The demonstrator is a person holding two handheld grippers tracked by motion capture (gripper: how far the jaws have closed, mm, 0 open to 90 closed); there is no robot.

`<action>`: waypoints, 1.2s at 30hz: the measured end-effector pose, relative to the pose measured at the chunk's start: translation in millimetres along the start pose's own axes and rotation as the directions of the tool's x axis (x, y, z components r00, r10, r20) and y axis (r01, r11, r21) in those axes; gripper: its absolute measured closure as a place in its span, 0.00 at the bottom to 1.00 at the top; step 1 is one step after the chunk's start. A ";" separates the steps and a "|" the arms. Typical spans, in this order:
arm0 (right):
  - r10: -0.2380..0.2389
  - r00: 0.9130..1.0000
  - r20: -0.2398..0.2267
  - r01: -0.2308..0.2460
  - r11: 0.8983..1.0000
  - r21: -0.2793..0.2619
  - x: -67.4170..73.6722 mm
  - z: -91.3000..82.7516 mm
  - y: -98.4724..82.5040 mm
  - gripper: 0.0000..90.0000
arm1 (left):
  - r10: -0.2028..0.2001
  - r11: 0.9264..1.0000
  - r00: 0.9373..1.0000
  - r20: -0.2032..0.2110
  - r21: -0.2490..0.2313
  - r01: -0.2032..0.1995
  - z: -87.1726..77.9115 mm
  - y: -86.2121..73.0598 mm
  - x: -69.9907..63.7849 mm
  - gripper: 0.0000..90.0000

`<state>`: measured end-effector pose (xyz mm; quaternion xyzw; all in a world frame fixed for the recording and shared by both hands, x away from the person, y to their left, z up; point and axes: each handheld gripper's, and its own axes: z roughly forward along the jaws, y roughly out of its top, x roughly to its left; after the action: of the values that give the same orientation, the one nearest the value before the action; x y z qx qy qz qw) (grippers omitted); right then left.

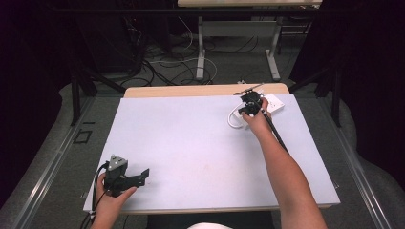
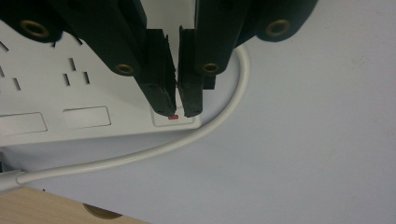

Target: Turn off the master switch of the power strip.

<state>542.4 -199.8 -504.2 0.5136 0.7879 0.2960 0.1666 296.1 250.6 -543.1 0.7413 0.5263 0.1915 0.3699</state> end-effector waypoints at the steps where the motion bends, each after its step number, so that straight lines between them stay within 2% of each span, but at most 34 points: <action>1: -0.006 1.000 0.005 0.006 1.000 0.002 -0.5 -0.3 -0.1 0.87 | 0.001 1.000 1.000 0.001 -0.001 -0.001 0.3 0.0 0.1 0.11; 6: -0.004 1.000 0.008 0.004 1.000 -0.012 -0.6 -2.5 0.7 0.67 | 0.001 1.000 1.000 -0.001 0.003 -0.001 0.6 0.0 0.1 0.11; 11: 0.032 0.999 0.026 -0.032 0.999 0.006 -3.2 -3.7 0.3 0.48 | 0.003 1.000 1.000 0.001 0.003 -0.003 0.5 0.1 0.3 0.11; 14: 0.013 0.998 0.054 -0.012 1.000 -0.005 -5.4 -4.7 -0.5 0.37 | -0.003 1.000 1.000 0.000 0.002 0.003 1.0 0.3 -0.2 0.11; 19: 0.019 0.997 0.069 -0.018 1.000 -0.009 -5.5 -6.9 -1.1 0.18 | -0.001 1.000 1.000 -0.001 0.004 0.001 1.1 0.5 -0.2 0.11; 21: 0.010 0.997 0.077 -0.009 1.000 -0.015 -5.6 -8.0 -1.5 0.16 | 0.000 1.000 1.000 0.001 0.006 0.000 1.1 0.6 -0.2 0.11; 25: -0.002 0.995 0.099 0.003 1.000 -0.012 -4.4 -9.7 -2.9 0.00 | 0.000 1.000 1.000 0.000 -0.007 0.000 2.4 0.4 -0.6 0.11; 30: -0.018 0.991 0.131 0.020 1.000 -0.013 -2.9 -16.0 -4.1 0.00 | 0.012 1.000 1.000 0.001 0.004 -0.012 2.0 1.4 -0.4 0.11; 36: -0.037 0.989 0.146 0.039 0.999 -0.013 -0.5 -24.5 -5.2 0.00 | 0.016 1.000 1.000 0.005 0.003 -0.016 2.4 2.2 -0.7 0.11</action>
<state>525.1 -209.0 -488.7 0.5173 0.7810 0.2608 0.2333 298.8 248.7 -543.0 0.7465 0.5196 0.1921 0.3684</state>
